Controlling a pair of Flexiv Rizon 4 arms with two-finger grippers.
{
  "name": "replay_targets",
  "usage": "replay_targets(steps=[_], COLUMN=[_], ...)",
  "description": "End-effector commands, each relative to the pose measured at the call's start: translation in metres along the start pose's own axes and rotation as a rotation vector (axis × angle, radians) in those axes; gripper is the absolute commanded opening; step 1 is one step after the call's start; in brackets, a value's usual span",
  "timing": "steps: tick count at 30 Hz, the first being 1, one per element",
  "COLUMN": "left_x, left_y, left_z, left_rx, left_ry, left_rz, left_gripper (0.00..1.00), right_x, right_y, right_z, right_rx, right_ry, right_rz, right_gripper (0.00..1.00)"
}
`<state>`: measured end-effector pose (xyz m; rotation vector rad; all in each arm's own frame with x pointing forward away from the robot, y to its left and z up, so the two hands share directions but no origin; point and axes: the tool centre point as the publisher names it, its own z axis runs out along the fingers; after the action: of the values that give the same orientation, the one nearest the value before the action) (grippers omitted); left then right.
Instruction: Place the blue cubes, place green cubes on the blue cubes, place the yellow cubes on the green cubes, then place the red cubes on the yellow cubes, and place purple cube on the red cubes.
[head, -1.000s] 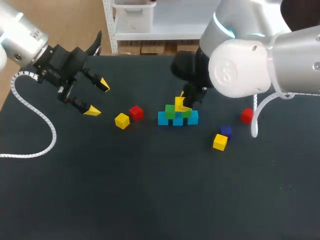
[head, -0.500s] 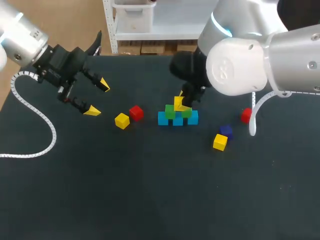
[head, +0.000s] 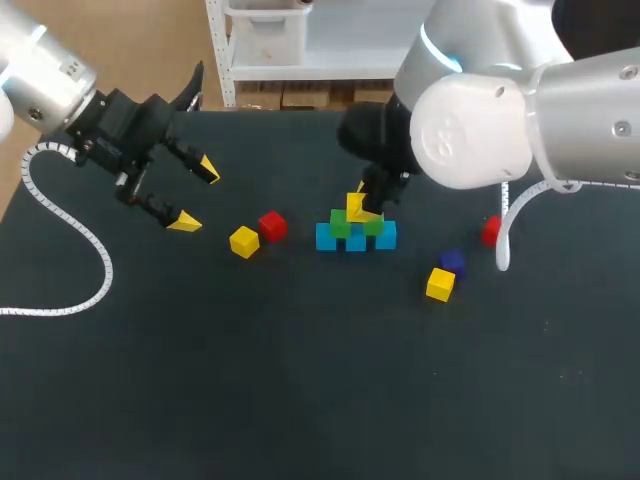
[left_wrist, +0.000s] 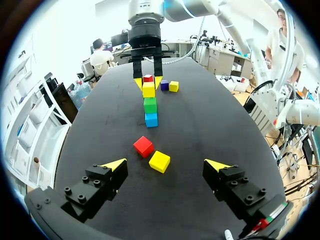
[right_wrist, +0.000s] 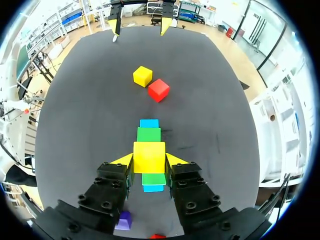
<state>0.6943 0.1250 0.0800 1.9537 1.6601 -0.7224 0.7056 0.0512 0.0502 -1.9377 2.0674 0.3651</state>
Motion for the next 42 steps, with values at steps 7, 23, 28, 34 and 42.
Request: replay_targets(steps=[7,23,28,34,42], left_x=[0.0006,0.0006,0.0006,0.0006,0.0006], left_y=[0.0009,0.0009,0.0009,0.0009,0.0009], left_z=[0.0002,0.0002,0.0002,0.0002,0.0002], left_rx=[0.002,0.002,0.002,0.002,0.002], left_ry=[0.0,0.0,0.0,0.0,0.0], left_rz=[0.001,0.001,0.001,0.001,0.001], left_gripper=[1.0,1.0,1.0,1.0,1.0], right_x=[-0.0003,0.0002,0.0009,0.0029,0.0035], right_y=[-0.002,-0.0031,-0.004,-0.0023,0.0002], right_z=[0.0021,0.0028,0.0027,0.0035,0.0036], right_rx=[-0.01,-0.017,-0.019,-0.032,-0.055], right_ry=[-0.002,-0.004,-0.005,-0.009,-0.014], right_rz=[0.001,0.003,0.003,0.005,0.006], right_gripper=[0.07,0.23,0.35,0.56,1.0])
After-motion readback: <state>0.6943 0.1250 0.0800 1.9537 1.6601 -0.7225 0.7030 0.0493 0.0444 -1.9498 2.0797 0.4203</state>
